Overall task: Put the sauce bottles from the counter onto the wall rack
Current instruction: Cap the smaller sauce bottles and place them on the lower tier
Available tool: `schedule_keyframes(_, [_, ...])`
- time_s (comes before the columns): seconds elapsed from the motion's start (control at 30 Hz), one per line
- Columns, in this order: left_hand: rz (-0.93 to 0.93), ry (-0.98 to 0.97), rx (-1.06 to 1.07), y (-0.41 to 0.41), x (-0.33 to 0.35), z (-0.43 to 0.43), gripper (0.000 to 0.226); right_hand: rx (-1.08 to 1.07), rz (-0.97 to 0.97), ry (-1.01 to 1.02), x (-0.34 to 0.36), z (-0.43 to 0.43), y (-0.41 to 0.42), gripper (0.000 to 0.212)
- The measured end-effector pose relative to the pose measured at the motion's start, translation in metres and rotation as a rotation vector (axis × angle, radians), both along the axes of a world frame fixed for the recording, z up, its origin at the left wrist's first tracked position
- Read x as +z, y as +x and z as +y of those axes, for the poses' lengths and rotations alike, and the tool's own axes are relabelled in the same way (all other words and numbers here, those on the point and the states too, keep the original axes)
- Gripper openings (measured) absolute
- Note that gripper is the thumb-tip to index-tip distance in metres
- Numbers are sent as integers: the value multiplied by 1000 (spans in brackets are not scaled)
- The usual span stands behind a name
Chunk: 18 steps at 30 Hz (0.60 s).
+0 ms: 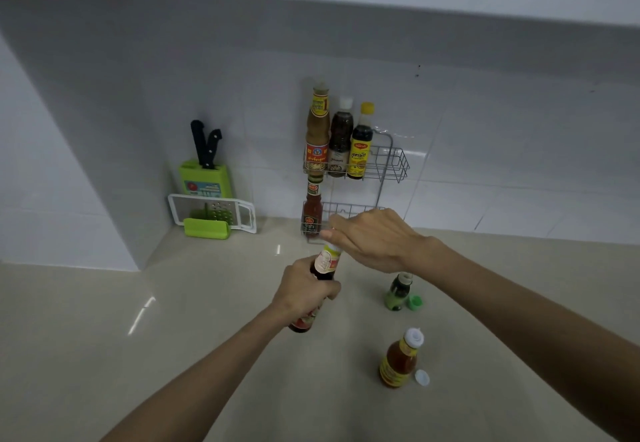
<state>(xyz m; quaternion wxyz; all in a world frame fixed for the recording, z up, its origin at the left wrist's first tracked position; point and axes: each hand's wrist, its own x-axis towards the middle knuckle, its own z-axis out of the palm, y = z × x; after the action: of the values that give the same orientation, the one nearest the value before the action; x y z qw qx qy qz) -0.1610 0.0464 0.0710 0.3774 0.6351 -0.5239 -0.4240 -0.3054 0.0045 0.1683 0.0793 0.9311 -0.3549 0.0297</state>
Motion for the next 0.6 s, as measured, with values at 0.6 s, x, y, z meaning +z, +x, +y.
schedule_keyframes(0.6, [-14, 43, -213, 18, 6, -18, 13, 163, 142, -35, 23, -27, 6, 54])
